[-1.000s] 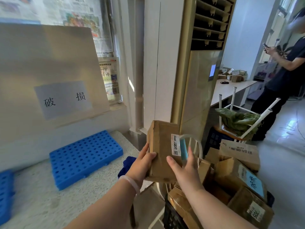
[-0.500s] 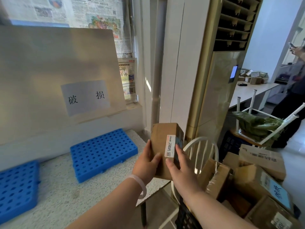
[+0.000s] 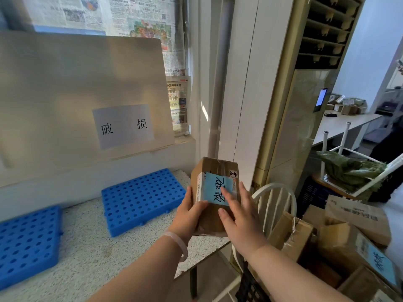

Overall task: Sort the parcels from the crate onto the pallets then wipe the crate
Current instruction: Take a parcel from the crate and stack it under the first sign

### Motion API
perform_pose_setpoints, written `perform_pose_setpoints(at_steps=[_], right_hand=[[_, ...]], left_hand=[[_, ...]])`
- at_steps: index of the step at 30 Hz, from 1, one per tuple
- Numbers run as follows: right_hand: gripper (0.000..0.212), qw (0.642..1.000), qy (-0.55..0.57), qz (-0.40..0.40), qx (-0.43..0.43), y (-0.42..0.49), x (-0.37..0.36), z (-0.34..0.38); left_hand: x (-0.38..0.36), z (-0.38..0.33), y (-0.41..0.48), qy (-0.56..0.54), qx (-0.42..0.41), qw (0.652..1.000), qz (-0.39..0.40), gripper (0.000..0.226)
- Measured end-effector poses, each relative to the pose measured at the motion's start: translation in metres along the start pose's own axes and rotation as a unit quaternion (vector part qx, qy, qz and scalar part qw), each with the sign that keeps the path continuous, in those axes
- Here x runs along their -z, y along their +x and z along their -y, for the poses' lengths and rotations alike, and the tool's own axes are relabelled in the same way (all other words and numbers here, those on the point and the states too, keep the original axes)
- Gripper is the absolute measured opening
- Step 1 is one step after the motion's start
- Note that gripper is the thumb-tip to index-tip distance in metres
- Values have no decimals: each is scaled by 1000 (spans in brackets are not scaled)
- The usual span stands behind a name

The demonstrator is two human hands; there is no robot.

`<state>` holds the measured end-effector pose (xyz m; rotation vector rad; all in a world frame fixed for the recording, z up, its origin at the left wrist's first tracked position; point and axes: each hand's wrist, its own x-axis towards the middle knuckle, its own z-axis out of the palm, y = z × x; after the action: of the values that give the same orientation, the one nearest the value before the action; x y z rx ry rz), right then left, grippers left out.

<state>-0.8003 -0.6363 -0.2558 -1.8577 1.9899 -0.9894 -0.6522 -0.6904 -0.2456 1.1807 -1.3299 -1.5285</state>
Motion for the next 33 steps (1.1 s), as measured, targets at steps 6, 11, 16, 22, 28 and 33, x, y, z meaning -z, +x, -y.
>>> perform_pose_setpoints(at_steps=[6,11,16,22,28,33], right_hand=[[58,993,88,62,-41,2,-5,15],[58,993,96,61,-29,8,-19,25],[57,992,97,85,-14,14,-34,46],[77,989,130,59,-46,22,-63,71],[75,970,200,84,-110,35,-91,89],[83,966,204,100,-122,42,-106,106]], left_hand=[[11,0,-3,-59,31,997,25,44],[32,4,-1,-15,-5,1000,22,55],[59,2,-3,-34,-2,999,4,43],[99,1,2,-109,56,992,-41,62],[137,9,4,-92,65,992,-62,73],[162,8,4,-133,97,982,-87,93]])
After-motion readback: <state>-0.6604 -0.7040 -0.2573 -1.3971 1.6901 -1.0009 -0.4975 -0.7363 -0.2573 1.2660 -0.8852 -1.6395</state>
